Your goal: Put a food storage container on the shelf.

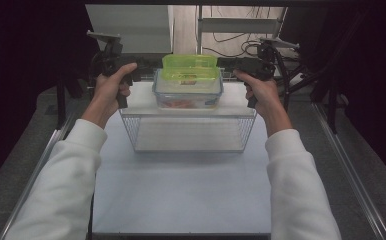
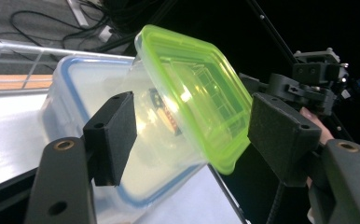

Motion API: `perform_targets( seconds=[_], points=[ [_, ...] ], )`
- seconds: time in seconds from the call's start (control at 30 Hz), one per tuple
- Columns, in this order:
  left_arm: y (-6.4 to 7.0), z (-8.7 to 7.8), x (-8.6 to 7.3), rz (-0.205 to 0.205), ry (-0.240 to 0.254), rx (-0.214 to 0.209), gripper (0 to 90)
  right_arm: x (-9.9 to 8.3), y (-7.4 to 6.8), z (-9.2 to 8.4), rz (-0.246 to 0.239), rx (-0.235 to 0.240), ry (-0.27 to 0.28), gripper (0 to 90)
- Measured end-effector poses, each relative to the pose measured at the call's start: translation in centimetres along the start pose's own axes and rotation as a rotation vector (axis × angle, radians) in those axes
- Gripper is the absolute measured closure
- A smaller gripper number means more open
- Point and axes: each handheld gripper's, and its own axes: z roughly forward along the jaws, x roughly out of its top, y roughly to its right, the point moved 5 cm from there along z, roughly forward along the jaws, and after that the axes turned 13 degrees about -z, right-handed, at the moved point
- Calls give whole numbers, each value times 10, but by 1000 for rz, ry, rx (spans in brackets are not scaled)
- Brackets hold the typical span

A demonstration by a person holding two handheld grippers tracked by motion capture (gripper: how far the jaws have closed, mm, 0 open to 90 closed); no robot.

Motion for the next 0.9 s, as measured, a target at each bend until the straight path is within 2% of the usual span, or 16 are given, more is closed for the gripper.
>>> perform_targets(
  seconds=[0.13, 0.17, 0.3, 0.37, 0.4, 0.53, 0.57, 0.6, 0.63, 0.67, 0.7, 0.73, 0.77, 0.8, 0.87, 0.9],
  points=[
    [-3, -14, -20, 35, 1, 9, 300, -14, -7, -14, -18, 16, -8, 385],
    [-3, -14, -20, 35, 1, 9, 297, -18, -8, -17, -21, 21, -10, 381],
    [-3, -30, -41, 82, 9, 18, 290, -30, -15, -29, -37, 40, -7, 376],
    [-2, -37, -52, 90, 13, 5, 288, -40, -20, -38, -47, 53, -5, 375],
    [-2, -45, -67, 117, 19, 10, 286, -49, -24, -47, -58, 63, -2, 374],
    [-7, -55, -100, 171, 15, 31, 285, -71, -32, -67, -109, 57, -13, 373],
    [-7, -55, -100, 171, 15, 31, 285, -77, -33, -72, -120, 57, -18, 374],
    [-12, -59, -119, 188, 12, 36, 285, -85, -35, -76, -132, 58, -22, 374],
    [-12, -59, -119, 188, 12, 36, 284, -85, -35, -76, -132, 58, -22, 374],
    [-18, -60, -137, 203, -4, 43, 281, -104, -37, -84, -158, 66, -42, 373],
    [-18, -60, -137, 203, -4, 43, 279, -111, -37, -86, -166, 63, -50, 373],
    [-22, -61, -150, 212, -13, 50, 278, -124, -37, -90, -178, 63, -60, 372],
    [-26, -60, -157, 218, -20, 57, 278, -124, -37, -90, -178, 63, -60, 372],
    [-35, -59, -178, 239, -46, 75, 273, -147, -34, -95, -190, 69, -80, 371],
    [-43, -59, -194, 257, -62, 92, 269, -168, -31, -99, -199, 61, -110, 367],
    [-43, -59, -194, 257, -62, 92, 268, -168, -31, -99, -199, 61, -110, 367]
  ],
)
